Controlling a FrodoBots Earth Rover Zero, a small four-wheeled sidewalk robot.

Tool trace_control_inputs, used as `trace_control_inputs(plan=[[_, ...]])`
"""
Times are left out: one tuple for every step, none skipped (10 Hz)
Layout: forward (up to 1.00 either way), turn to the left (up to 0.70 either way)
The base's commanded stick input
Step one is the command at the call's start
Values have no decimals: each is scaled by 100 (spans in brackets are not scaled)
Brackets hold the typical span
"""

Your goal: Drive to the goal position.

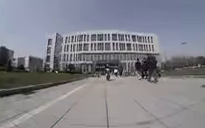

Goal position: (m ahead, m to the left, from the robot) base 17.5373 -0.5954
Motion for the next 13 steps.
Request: trace_control_inputs(plan=[[100,39],[100,34],[100,40],[100,40],[100,40],[100,40],[100,40],[100,36],[100,15],[100,0],[100,0],[100,0],[100,0]])
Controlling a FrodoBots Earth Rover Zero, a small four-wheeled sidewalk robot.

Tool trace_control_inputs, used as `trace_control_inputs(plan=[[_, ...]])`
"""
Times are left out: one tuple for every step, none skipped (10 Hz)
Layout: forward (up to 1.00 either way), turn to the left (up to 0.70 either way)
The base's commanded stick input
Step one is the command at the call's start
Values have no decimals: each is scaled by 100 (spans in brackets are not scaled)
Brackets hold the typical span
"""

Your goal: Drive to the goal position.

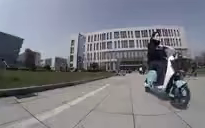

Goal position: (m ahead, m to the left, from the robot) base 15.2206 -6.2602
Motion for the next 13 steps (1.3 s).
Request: trace_control_inputs(plan=[[100,0],[100,0],[100,0],[100,0],[100,0],[100,0],[94,0],[72,0],[50,0],[27,0],[5,0],[0,0],[0,0]])
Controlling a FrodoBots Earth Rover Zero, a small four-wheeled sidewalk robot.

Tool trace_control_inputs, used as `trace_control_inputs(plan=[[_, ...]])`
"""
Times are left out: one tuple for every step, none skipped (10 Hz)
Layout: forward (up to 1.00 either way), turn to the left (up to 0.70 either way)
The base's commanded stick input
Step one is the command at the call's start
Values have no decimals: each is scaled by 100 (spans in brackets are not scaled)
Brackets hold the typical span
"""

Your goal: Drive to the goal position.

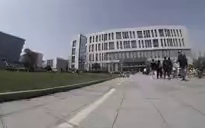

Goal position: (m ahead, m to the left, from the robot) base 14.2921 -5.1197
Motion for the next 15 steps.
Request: trace_control_inputs(plan=[[0,0],[0,0],[0,0],[0,0],[0,0],[0,0],[0,0],[0,-8],[0,-40],[0,-56],[0,-47],[0,-37],[0,-27],[0,-17],[0,-9]])
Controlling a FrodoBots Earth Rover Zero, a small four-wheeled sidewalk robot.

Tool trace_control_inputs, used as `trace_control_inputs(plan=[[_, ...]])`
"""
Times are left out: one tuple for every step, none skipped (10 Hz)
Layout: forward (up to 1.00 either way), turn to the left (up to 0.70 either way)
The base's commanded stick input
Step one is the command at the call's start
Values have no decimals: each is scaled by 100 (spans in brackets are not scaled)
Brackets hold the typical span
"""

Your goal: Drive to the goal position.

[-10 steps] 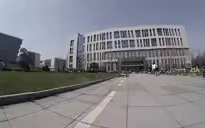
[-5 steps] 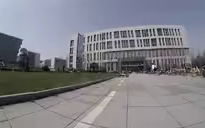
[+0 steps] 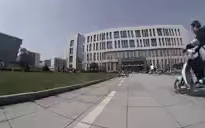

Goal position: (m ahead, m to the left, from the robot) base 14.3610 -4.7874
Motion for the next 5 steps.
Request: trace_control_inputs(plan=[[0,-7],[0,-7],[0,-7],[0,-7],[0,-64]])
